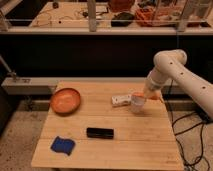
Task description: Place the pepper in the ceramic cup
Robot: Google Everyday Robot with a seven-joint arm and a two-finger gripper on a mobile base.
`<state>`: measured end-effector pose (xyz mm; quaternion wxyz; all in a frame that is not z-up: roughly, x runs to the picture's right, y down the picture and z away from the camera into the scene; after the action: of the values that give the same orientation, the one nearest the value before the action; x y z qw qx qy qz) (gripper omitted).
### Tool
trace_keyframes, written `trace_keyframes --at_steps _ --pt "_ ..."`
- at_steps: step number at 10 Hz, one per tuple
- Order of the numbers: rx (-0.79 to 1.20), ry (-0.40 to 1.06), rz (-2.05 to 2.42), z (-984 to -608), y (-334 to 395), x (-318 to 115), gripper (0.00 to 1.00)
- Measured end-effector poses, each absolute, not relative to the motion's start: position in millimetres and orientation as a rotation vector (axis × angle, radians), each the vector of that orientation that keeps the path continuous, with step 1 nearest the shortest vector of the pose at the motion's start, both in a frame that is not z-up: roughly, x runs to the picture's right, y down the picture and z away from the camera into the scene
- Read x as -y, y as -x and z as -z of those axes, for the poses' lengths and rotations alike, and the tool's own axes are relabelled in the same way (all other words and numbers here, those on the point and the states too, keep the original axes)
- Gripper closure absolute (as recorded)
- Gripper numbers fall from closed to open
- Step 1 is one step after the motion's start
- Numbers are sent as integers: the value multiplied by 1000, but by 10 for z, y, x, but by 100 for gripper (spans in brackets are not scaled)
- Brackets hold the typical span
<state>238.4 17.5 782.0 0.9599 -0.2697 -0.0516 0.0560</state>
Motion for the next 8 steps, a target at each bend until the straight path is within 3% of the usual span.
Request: trace_keyframes --at_steps 8 --pt "99 535 -100 -7874 -2397 -163 100"
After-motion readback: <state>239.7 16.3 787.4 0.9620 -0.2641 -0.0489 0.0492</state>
